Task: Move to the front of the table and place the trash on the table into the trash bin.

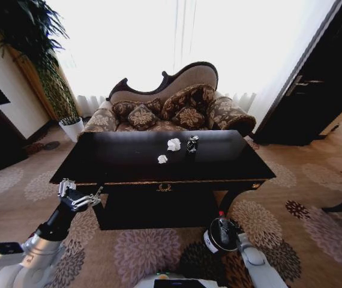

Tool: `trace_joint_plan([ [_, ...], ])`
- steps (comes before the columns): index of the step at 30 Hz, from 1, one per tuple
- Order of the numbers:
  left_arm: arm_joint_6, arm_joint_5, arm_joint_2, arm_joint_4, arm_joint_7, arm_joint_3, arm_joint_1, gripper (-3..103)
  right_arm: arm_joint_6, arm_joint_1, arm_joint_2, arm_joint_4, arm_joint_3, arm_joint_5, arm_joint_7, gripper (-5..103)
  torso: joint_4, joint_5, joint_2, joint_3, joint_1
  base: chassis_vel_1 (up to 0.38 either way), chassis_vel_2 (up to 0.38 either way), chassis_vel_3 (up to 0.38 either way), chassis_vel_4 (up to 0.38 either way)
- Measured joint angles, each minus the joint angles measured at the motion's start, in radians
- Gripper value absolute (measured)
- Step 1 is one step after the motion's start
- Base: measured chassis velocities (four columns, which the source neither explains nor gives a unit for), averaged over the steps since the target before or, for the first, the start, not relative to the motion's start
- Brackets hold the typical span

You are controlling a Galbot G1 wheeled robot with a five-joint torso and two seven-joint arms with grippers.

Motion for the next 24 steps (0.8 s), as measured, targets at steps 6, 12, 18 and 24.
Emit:
trace_joint_plan([
  [6,-0.001,-0.001,0.007,-0.001,0.000,-0.004,0.002,100,-0.007,-0.015,0.008,0.019,-0.008,0.026,-0.003,99,0.0000,0.0000,0.000,0.000,0.000,0.000,0.000,0.000,0.000],
  [12,-0.002,-0.006,0.008,0.000,0.000,-0.004,-0.002,100,-0.003,-0.051,0.018,0.062,-0.012,0.032,-0.035,100,-0.0002,0.0000,0.000,0.000,0.000,0.000,0.000,0.000,0.000],
  [18,0.000,-0.013,-0.009,-0.009,-0.001,0.006,-0.008,100,0.018,-0.125,0.047,0.189,-0.026,0.031,-0.087,100,-0.0001,-0.0002,0.000,0.000,0.000,0.000,0.000,0.000,0.000],
  [24,-0.002,-0.014,-0.013,-0.004,-0.001,0.007,-0.015,100,0.072,-0.229,0.090,0.385,-0.021,0.009,-0.239,100,-0.0001,-0.0001,0.000,0.000,0.000,0.000,0.000,0.000,0.000],
])
